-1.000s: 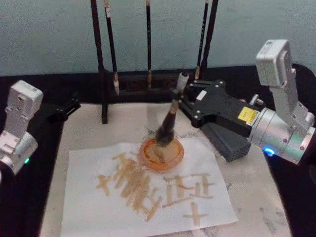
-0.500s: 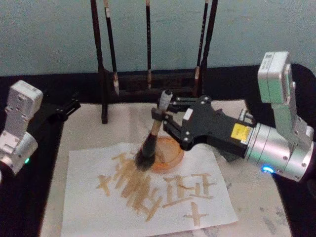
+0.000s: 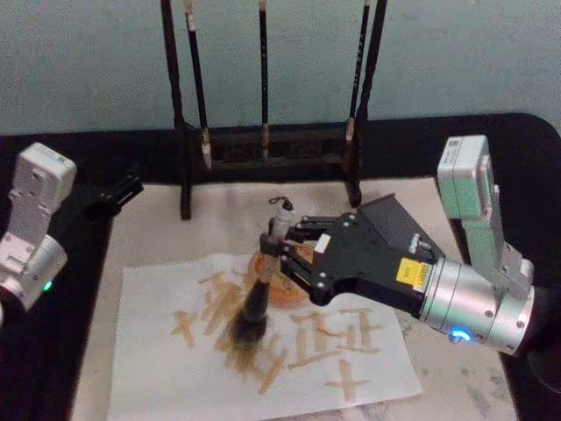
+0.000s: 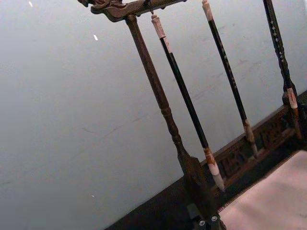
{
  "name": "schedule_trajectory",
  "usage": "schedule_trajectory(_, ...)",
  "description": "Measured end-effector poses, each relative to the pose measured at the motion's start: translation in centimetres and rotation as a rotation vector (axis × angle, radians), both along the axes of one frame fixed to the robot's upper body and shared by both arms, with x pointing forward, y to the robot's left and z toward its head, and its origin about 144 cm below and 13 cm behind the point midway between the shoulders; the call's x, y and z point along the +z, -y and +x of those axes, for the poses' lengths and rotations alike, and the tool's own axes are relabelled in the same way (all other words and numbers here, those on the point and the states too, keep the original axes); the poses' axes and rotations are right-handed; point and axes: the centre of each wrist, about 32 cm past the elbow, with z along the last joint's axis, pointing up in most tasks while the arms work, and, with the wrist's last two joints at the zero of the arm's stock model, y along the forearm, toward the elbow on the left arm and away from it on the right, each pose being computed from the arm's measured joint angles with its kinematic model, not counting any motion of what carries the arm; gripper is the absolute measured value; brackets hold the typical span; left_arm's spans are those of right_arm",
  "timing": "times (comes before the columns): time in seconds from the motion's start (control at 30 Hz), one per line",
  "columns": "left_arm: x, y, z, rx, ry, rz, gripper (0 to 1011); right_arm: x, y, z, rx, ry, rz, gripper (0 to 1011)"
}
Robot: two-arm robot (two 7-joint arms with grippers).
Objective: Pick up the brush from the inkstone, write on the paper, then place the brush back to its original position.
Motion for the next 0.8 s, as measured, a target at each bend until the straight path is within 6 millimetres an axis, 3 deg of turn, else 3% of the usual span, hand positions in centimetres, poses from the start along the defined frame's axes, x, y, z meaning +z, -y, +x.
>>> schedule_trajectory(0.3, 0.0, 0.0, 0.0, 0.000, 0.000, 0.000, 1002, -1.5, 0.5, 0.2, -0.018, -0.041, 0.009, 178)
schedule_trajectory(0.8, 0.0, 0.0, 0.0, 0.000, 0.000, 0.000, 1002, -2.0, 2.0, 0.0, -0.077, -0.058, -0.006, 179)
